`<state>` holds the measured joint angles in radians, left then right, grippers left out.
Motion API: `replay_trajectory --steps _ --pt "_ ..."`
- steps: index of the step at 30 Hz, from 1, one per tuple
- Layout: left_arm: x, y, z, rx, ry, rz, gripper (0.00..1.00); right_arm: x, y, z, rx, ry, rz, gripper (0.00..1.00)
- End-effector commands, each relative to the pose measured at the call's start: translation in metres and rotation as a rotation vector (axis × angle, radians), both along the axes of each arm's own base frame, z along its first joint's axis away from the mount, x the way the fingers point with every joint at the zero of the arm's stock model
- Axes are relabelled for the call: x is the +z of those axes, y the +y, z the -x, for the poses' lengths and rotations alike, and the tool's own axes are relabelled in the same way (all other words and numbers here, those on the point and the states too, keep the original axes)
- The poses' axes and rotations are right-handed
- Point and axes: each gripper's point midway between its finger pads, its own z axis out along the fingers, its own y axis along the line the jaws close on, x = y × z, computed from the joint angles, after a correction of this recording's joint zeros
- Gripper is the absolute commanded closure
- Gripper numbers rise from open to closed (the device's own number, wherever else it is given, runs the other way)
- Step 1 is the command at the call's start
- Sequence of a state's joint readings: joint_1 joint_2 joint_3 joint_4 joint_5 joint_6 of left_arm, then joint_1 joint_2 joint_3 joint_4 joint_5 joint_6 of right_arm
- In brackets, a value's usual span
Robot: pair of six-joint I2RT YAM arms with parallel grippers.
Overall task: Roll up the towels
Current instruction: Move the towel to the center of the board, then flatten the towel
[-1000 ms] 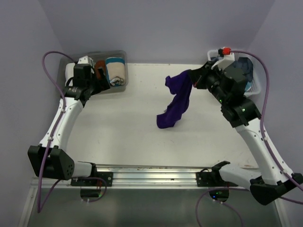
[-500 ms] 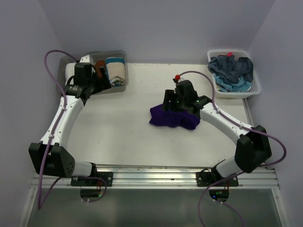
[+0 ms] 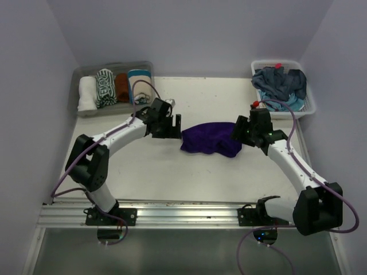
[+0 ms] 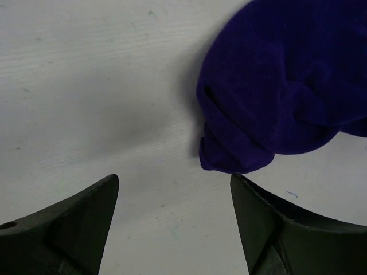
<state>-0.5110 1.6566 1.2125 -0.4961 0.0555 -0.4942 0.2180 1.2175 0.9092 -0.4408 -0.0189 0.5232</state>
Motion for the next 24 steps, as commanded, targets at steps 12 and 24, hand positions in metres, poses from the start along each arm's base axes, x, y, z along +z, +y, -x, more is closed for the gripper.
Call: replay_trajectory --steps 12,24 --pt "-0.042 -0.053 0.02 -0.11 0.139 0.164 0.23 -0.04 -0.004 0.03 -0.001 0.117 0.012 0.34" --pt "-0.062 -0.068 0.011 -0.106 0.142 0.175 0.4 -0.046 -0.005 0.03 -0.006 0.124 0.02 0.34"
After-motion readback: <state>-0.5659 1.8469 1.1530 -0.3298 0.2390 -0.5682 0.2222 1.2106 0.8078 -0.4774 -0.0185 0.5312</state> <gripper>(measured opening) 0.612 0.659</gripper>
